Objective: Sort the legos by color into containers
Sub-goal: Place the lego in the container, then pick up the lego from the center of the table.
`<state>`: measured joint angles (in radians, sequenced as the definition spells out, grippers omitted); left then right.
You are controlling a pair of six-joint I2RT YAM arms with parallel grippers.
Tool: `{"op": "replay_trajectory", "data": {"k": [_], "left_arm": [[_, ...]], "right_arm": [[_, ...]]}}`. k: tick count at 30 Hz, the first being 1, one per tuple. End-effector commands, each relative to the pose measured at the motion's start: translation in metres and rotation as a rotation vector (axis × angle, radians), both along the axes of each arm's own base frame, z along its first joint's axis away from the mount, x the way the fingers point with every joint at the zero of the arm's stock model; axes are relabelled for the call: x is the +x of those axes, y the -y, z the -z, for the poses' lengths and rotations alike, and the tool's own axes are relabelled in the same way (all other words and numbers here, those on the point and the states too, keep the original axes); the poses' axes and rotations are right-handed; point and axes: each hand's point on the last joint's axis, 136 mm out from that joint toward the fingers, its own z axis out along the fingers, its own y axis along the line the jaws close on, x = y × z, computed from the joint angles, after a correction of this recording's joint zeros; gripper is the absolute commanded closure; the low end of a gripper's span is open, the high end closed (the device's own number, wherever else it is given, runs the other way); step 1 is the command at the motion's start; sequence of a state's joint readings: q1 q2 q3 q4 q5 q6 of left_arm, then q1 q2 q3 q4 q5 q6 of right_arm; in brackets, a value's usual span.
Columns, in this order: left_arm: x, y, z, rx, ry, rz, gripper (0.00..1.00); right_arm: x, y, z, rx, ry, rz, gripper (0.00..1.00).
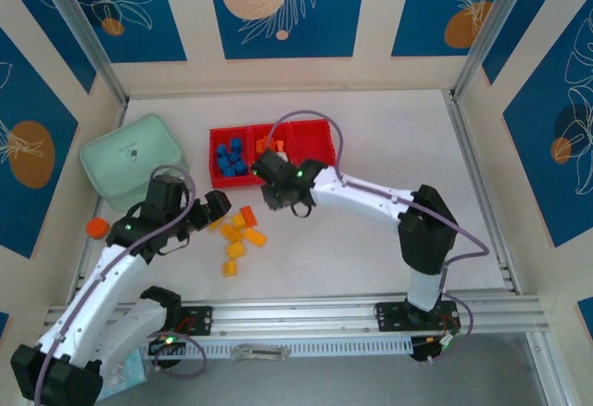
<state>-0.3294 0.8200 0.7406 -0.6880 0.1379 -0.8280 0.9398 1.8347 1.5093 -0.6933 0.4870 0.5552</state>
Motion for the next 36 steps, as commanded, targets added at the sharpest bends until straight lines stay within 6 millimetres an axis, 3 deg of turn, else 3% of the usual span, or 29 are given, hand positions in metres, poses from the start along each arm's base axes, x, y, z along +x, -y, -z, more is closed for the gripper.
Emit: {"op": "replay_trajectory", "data": {"k": [1,9,12,16,20,24,36], "left_arm": [[0.017,0.013,-0.027,-0.041,0.077,0.056,0.01],[0.035,0.018,-0.033,-0.028,0.105,0.067,0.01],[0.038,0.019,-0.034,-0.028,0.104,0.07,0.01],[0.041,0.019,-0.039,-0.029,0.114,0.071,0.01],[0.041,0.018,-0.041,-0.025,0.12,0.067,0.01],[0.036,0.014,-0.04,-0.022,0.12,0.054,0.01],[0.006,-0.003,-0.019,-0.01,0.072,-0.003,0.01]], "right_arm": [[0.042,-0.011,-0.003,0.012,0.046,-0.024,0.72],[0.136,-0.019,0.009,-0.008,0.101,0.032,0.71],[0.156,-0.022,0.007,-0.006,0.105,0.048,0.64],[0.162,-0.028,-0.008,0.011,0.126,0.031,0.48],[0.149,-0.028,-0.026,0.038,0.127,0.02,0.4],[0.119,-0.027,-0.034,0.052,0.118,-0.006,0.39],[0.014,-0.031,-0.015,0.076,-0.034,-0.086,0.37]]}}
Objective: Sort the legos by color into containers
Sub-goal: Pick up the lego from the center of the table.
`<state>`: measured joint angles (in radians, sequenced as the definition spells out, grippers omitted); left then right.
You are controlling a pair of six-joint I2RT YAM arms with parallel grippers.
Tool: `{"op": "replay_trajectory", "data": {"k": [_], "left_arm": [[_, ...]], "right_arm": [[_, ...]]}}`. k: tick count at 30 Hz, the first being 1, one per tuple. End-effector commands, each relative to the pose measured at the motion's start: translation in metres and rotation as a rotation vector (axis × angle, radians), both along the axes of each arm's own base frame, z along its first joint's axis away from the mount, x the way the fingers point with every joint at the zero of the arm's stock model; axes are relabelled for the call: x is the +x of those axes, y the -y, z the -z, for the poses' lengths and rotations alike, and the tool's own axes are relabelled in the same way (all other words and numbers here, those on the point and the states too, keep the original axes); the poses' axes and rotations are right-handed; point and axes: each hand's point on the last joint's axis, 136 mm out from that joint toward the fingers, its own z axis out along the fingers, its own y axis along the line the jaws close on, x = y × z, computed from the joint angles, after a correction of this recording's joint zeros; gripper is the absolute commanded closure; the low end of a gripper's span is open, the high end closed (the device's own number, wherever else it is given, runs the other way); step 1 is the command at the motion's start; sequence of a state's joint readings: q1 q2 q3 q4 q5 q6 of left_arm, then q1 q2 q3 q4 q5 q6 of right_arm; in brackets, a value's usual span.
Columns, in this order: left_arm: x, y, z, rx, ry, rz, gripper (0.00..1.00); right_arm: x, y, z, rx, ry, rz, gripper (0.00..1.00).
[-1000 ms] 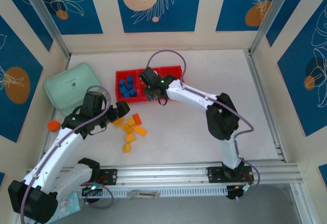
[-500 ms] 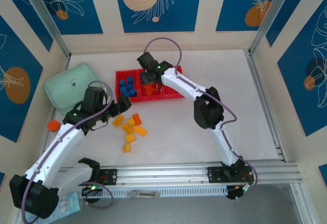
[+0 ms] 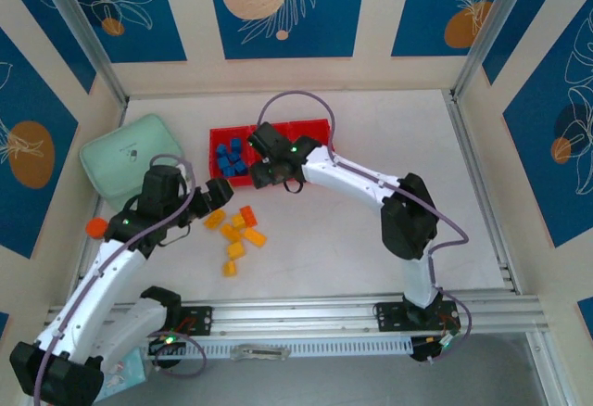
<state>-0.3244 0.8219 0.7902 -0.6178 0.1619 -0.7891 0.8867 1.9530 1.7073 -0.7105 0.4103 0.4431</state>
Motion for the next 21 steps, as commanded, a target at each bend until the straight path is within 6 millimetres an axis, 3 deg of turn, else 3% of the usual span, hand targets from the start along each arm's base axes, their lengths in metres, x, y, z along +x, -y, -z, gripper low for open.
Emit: {"op": "replay_trajectory", "data": {"k": [1,10,21], "left_arm": [[-0.013,-0.013,0.016,0.021,-0.055,-0.046,0.01],[-0.032,-0.024,0.032,0.016,-0.08,-0.1,0.01],[-0.036,-0.031,0.034,0.028,-0.076,-0.13,0.01]], "right_arm": [[-0.028,-0.004,0.005,0.031,-0.065,-0.01,0.37],[-0.07,-0.018,0.051,0.003,-0.187,-0.026,0.34],[-0.071,-0.038,0.076,-0.021,-0.212,-0.043,0.32]]}}
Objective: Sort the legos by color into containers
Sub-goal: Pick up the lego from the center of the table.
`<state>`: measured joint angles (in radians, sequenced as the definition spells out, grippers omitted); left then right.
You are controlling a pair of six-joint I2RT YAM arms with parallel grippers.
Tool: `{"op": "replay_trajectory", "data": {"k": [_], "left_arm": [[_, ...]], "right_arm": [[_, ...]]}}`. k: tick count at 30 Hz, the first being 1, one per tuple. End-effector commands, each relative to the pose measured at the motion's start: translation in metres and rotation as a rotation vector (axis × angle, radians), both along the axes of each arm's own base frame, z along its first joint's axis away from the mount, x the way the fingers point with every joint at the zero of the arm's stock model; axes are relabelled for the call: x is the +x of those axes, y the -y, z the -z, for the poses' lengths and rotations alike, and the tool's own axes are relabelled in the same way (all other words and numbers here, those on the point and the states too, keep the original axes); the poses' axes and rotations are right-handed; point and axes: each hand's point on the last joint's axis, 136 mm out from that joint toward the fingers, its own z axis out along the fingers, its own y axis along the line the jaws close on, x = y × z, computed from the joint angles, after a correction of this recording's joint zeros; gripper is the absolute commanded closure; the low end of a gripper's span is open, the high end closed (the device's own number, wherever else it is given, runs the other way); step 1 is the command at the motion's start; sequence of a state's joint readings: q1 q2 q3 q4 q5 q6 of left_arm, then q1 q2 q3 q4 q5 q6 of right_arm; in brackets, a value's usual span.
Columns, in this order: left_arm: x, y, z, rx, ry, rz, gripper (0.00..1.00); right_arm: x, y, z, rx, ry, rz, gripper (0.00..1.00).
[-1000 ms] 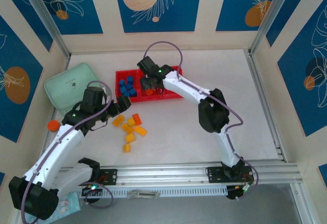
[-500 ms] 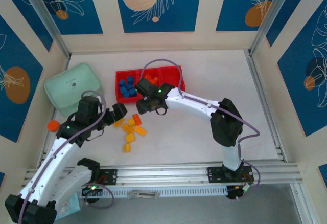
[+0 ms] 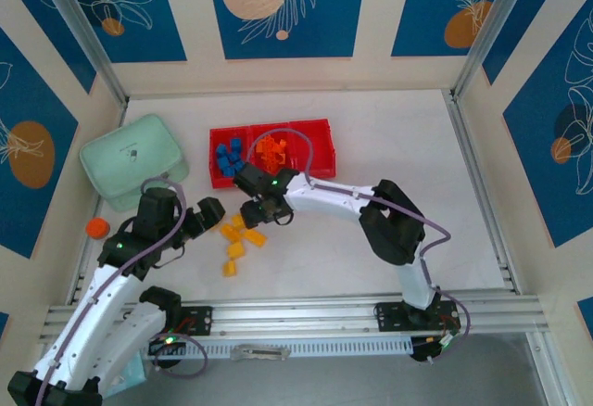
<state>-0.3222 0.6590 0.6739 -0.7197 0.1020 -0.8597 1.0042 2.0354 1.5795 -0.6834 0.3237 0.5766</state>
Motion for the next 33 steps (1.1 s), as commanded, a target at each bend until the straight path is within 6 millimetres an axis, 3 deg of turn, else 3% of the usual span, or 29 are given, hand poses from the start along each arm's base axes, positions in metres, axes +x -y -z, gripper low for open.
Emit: {"op": "replay_trajectory", "data": {"k": [1,14,20,24,33], "left_arm": [[-0.001,-0.008,0.004,0.018,-0.012,-0.038,0.01],[-0.002,-0.014,-0.002,0.05,0.002,-0.043,0.01],[-0.002,-0.014,-0.003,0.055,0.001,-0.044,0.01],[0.0,-0.013,-0.002,0.046,0.002,-0.047,0.01],[0.0,-0.013,-0.003,0.049,0.001,-0.048,0.01]], "right_arm": [[0.001,-0.019,-0.005,0.042,-0.007,-0.014,0.32],[0.004,-0.029,0.022,-0.031,-0.009,-0.041,0.34],[0.011,-0.013,0.006,0.015,0.01,0.009,0.34],[0.018,-0.004,0.013,-0.014,-0.003,0.037,0.34],[0.012,-0.03,0.024,-0.02,-0.004,-0.029,0.34]]}}
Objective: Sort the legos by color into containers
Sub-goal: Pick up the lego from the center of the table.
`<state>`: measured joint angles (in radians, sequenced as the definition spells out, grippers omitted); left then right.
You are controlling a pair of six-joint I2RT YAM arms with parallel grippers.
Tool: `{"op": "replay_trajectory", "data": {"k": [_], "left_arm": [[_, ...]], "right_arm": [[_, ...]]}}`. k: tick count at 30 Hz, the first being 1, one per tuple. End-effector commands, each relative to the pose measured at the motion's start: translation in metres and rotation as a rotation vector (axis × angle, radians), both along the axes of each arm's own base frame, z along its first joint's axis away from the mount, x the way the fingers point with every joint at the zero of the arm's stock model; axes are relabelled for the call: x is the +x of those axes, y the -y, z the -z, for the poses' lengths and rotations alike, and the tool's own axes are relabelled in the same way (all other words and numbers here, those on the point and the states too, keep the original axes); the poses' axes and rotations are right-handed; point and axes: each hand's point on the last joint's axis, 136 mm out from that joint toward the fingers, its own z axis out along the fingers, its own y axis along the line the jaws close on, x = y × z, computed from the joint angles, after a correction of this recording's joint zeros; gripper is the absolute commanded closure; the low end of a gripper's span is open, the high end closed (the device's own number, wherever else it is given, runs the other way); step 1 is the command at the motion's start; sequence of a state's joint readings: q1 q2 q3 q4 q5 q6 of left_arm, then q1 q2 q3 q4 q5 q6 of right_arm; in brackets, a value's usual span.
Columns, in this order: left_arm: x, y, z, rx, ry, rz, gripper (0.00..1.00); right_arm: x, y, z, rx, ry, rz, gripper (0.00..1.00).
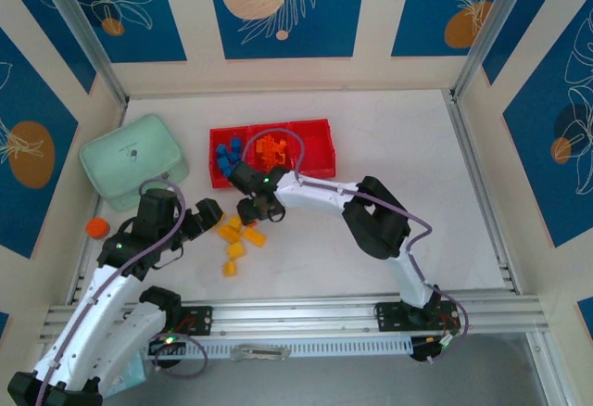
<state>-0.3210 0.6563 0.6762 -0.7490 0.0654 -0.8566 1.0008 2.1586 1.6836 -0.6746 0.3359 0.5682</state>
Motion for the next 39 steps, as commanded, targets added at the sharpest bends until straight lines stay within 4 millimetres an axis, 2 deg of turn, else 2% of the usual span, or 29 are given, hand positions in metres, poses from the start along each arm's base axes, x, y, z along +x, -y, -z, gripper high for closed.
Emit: {"op": "replay_trajectory", "data": {"k": [1,5,10,19,27,31,39], "left_arm": [[0.002,-0.005,-0.007,0.014,0.015,-0.021,0.01],[0.003,-0.006,-0.008,0.02,0.017,-0.022,0.01],[0.003,-0.007,-0.008,0.025,0.016,-0.02,0.01],[0.004,-0.005,-0.007,0.024,0.008,-0.014,0.01],[0.006,-0.003,-0.009,0.015,0.011,-0.01,0.01],[0.005,-0.001,-0.01,0.007,0.011,0.0,0.01],[0.008,0.004,-0.014,-0.007,0.005,0.018,0.01]], "right_arm": [[-0.005,-0.014,0.004,-0.001,-0.013,-0.035,0.34],[-0.007,-0.025,0.007,-0.001,-0.012,-0.061,0.33],[-0.006,-0.025,0.02,-0.026,-0.035,-0.057,0.33],[-0.008,-0.011,0.039,-0.11,-0.045,-0.047,0.42],[-0.009,-0.005,0.044,-0.14,-0.037,-0.046,0.56],[-0.007,-0.006,0.041,-0.13,-0.039,-0.041,0.62],[-0.002,-0.01,0.009,-0.064,-0.009,-0.028,0.76]]}}
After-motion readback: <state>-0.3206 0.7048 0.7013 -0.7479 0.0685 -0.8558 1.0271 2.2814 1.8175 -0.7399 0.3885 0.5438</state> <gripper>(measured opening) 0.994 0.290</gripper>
